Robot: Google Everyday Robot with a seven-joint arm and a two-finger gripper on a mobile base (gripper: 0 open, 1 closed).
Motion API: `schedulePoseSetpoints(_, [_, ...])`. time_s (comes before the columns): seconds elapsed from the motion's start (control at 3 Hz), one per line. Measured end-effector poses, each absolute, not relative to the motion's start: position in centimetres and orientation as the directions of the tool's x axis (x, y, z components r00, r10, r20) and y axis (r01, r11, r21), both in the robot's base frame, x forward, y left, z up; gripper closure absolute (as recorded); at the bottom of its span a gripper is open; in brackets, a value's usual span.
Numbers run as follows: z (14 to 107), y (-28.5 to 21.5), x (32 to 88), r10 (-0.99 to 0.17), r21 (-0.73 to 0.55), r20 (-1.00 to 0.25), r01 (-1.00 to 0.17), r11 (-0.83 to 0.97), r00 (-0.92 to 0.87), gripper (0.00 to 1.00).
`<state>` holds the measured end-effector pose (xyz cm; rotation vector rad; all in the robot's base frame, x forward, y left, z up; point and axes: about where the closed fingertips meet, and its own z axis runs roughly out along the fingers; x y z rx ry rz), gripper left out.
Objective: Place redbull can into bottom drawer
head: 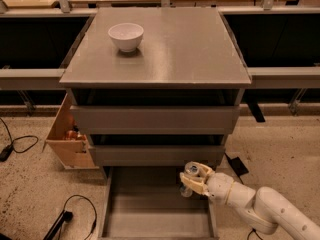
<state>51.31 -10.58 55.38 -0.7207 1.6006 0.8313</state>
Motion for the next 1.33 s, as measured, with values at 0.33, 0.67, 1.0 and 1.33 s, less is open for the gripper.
schedulePoseSetpoints(0.33, [52.9,-9.2,52.4,-0.016,0.141,-0.984,-0.827,0.544,-0.178,1.00])
schedulePoseSetpoints(0.67, [45.8,-7.0,54.7,-0.072,0.087,-0.987,-0.858,0.507,-0.143,1.00])
schedulePoseSetpoints(1.0, [41.4,-5.8,56.1,-0.124,0.026,-0.988,-0.882,0.471,-0.096,1.00])
schedulePoseSetpoints(1.33, [37.5,-5.0,56.9,-0.178,0.010,-0.979,-0.906,0.424,-0.094,1.00])
